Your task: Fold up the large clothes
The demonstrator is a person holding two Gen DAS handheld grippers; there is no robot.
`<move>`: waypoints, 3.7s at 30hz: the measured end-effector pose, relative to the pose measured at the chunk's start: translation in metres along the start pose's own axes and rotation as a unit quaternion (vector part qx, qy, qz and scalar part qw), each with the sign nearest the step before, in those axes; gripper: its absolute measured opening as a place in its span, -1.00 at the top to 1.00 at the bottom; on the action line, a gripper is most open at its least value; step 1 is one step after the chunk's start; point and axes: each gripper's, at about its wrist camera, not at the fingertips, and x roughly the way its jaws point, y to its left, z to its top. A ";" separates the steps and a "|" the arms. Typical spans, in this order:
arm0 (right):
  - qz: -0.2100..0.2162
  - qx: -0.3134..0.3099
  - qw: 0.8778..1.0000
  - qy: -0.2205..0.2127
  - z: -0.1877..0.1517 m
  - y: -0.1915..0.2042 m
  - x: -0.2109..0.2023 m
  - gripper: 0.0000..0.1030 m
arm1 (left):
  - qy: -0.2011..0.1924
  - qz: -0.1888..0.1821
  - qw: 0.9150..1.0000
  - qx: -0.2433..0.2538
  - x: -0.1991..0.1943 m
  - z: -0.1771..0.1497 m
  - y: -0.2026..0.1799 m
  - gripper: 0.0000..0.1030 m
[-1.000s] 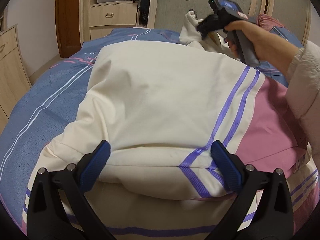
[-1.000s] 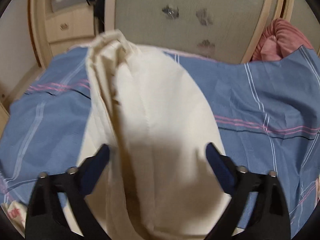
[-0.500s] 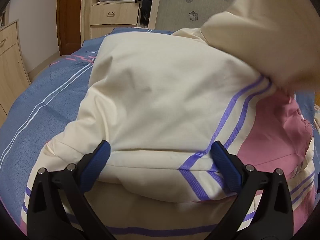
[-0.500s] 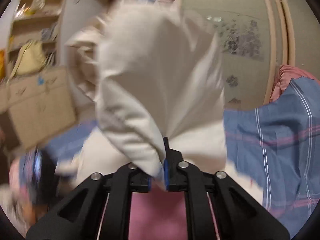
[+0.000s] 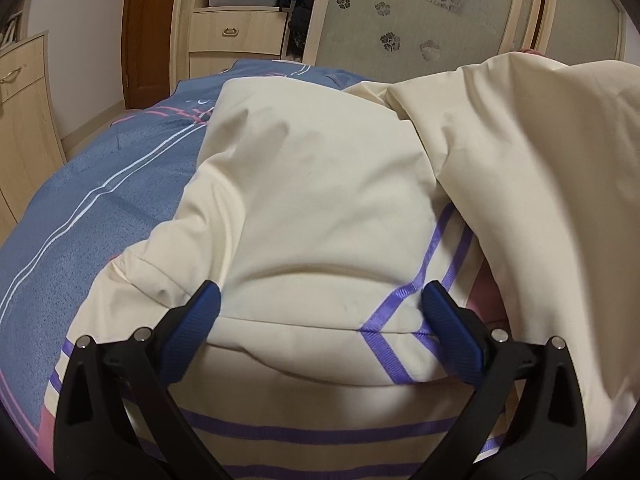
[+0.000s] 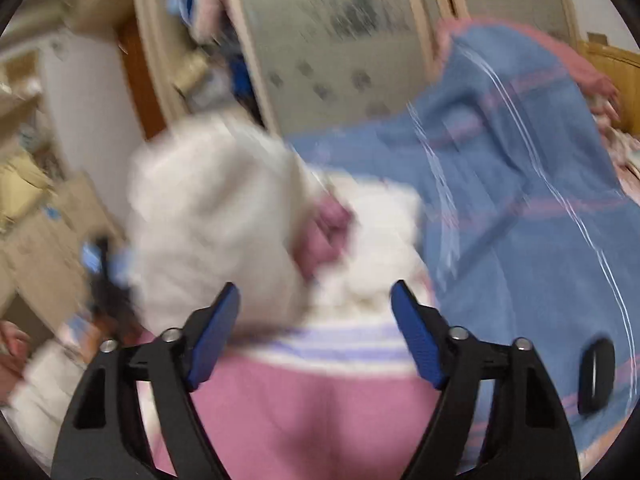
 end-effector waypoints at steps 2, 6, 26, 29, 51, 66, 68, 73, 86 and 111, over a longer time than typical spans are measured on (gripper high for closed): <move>0.017 -0.047 0.999 -0.021 0.019 0.036 -0.002 -0.38 | -0.001 -0.002 1.000 -0.001 0.000 0.000 0.001 -0.96; -0.067 -0.190 0.979 -0.018 0.041 0.118 0.041 -0.61 | -0.001 -0.008 1.000 -0.005 0.000 -0.002 0.004 -0.96; 0.323 0.337 0.884 0.012 0.005 0.008 0.133 0.66 | -0.007 -0.030 0.999 -0.020 -0.001 -0.006 0.016 -0.96; 0.349 0.517 0.782 -0.019 -0.037 -0.050 0.138 0.68 | -0.006 -0.029 0.999 -0.018 -0.001 -0.006 0.016 -0.96; 0.062 0.034 0.997 -0.040 0.051 0.017 0.117 0.30 | -0.035 -0.095 0.994 0.049 -0.085 0.018 -0.086 -0.96; -0.065 0.012 0.994 0.092 -0.041 -0.065 0.232 0.52 | 0.056 -0.055 0.992 0.099 0.002 -0.038 -0.092 -0.96; -0.076 -0.007 0.993 0.088 -0.042 -0.056 0.233 0.48 | 0.058 -0.064 0.992 0.089 0.003 -0.038 -0.087 -0.96; -0.061 0.004 0.996 0.071 -0.029 -0.045 0.221 0.38 | 0.046 -0.069 0.993 0.081 -0.007 -0.039 -0.079 -0.96; -0.173 -0.045 0.978 0.106 -0.026 -0.047 0.245 0.59 | 0.045 -0.059 0.994 0.083 -0.004 -0.044 -0.086 -0.96; -0.122 -0.008 0.981 0.150 -0.115 -0.031 0.078 -0.76 | 0.084 0.040 0.992 0.090 -0.100 -0.102 -0.034 -0.96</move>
